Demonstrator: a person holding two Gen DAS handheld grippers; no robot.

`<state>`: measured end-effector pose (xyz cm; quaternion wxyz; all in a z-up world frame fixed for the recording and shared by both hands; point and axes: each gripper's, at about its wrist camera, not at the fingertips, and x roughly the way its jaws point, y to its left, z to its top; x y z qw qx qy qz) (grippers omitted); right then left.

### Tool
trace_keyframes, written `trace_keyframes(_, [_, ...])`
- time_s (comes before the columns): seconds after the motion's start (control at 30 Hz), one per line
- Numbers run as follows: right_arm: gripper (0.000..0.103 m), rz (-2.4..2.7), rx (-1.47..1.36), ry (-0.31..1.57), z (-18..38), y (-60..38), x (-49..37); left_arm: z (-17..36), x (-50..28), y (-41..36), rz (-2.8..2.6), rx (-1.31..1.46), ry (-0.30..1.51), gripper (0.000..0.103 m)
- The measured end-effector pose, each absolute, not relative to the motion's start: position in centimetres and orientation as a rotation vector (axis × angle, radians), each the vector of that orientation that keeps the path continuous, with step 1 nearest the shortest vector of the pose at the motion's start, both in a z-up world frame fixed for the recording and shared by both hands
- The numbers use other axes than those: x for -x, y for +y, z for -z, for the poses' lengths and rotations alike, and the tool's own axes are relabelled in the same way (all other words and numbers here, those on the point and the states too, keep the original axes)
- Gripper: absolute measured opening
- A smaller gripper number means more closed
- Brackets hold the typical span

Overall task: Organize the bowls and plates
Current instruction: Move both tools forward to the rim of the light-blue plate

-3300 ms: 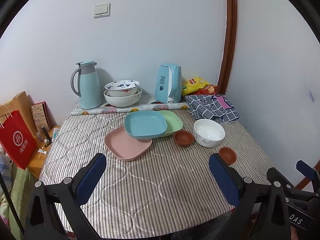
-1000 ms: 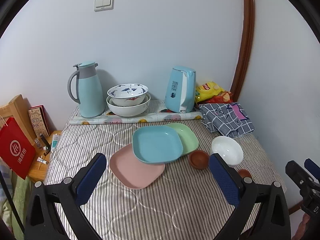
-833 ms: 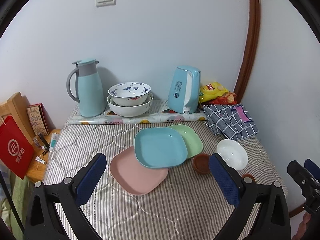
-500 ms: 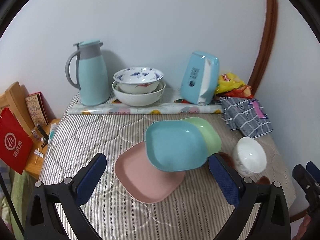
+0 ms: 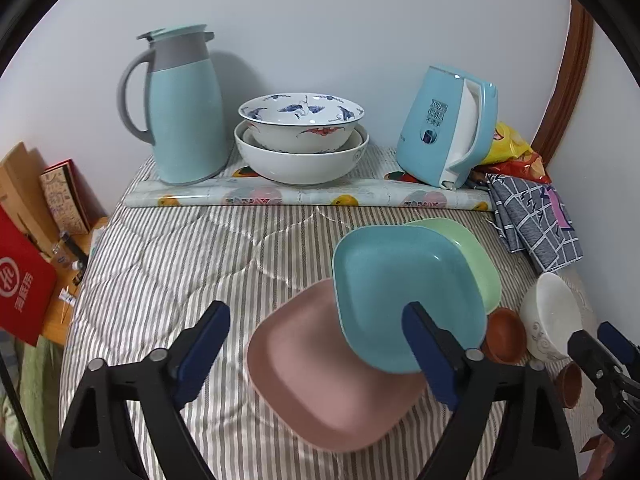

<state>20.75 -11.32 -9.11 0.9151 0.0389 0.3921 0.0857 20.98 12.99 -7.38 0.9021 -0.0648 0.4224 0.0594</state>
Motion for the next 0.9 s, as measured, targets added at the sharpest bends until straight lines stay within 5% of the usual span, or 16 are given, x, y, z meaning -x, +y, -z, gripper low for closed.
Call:
trace_keyframes(0.77, [0.071,-0.24,-0.088,0.942,14.8,-6.8,-26.8,12.6,-30.1,12.6,-0.039,0.16,0.969,0.057])
trace_keyframes(0.9, [0.061,-0.246,-0.088,0.964,15.4,-6.3,-27.4,13.4,-30.5,12.5,-0.022,0.168,0.989,0.048])
